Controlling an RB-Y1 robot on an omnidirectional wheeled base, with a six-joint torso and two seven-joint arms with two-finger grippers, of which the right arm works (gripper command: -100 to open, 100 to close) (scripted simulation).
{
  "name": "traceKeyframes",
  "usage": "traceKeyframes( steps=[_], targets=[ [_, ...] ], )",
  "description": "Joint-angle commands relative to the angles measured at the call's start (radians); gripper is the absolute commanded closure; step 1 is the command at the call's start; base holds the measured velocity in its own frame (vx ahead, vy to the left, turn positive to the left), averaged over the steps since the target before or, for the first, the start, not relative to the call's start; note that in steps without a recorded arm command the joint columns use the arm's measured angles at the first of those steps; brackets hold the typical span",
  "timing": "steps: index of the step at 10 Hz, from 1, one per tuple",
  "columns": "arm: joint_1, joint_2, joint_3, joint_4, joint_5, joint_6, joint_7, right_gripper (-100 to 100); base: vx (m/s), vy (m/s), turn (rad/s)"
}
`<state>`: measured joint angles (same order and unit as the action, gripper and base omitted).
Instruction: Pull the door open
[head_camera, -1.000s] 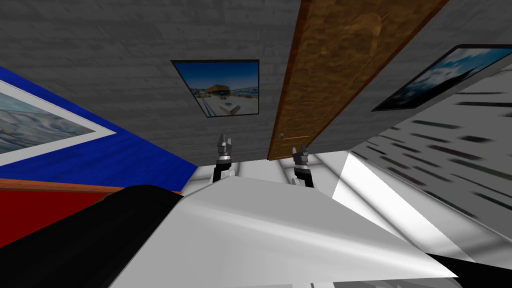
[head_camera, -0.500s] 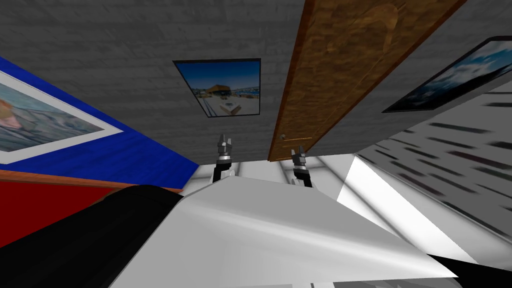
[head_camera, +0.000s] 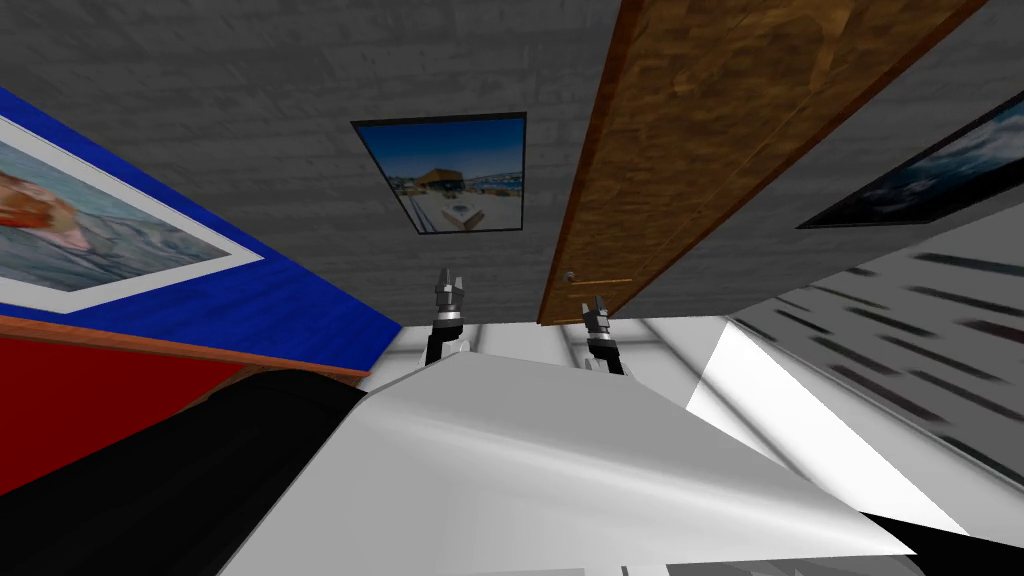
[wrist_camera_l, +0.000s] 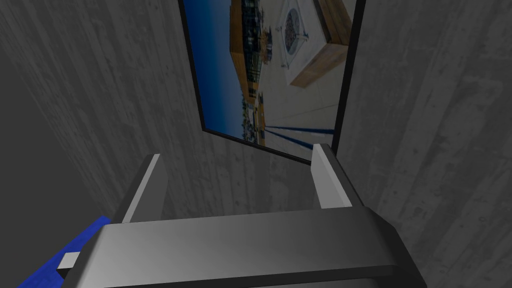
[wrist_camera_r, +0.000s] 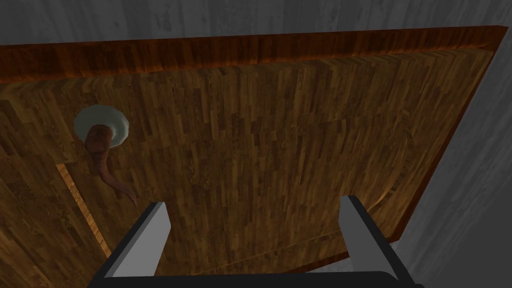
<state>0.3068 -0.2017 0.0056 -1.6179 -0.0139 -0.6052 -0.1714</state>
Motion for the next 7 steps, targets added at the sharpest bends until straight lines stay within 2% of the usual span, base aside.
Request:
traceKeyframes(
  steps=[1,2,4,5,6,7],
  targets=[
    [-0.011,-0.016,-0.003,0.050,-0.004,-0.015,-0.006,-100,0.061,-0.039,0.126],
    [-0.011,-0.016,-0.003,0.059,-0.004,-0.015,-0.006,-100,0.052,-0.029,0.066],
    [-0.039,-0.043,-0.009,0.130,-0.012,-0.031,-0.018,-100,0.056,-0.040,0.128],
    [-0.039,-0.043,-0.009,0.153,-0.012,-0.031,-0.018,-100,0.048,-0.049,0.070],
    [-0.053,-0.057,-0.013,0.182,-0.015,-0.038,-0.024,-100,0.049,-0.043,0.097],
    [-0.053,-0.057,-0.013,0.199,-0.015,-0.038,-0.024,-100,0.043,-0.031,0.056]
  ],
)
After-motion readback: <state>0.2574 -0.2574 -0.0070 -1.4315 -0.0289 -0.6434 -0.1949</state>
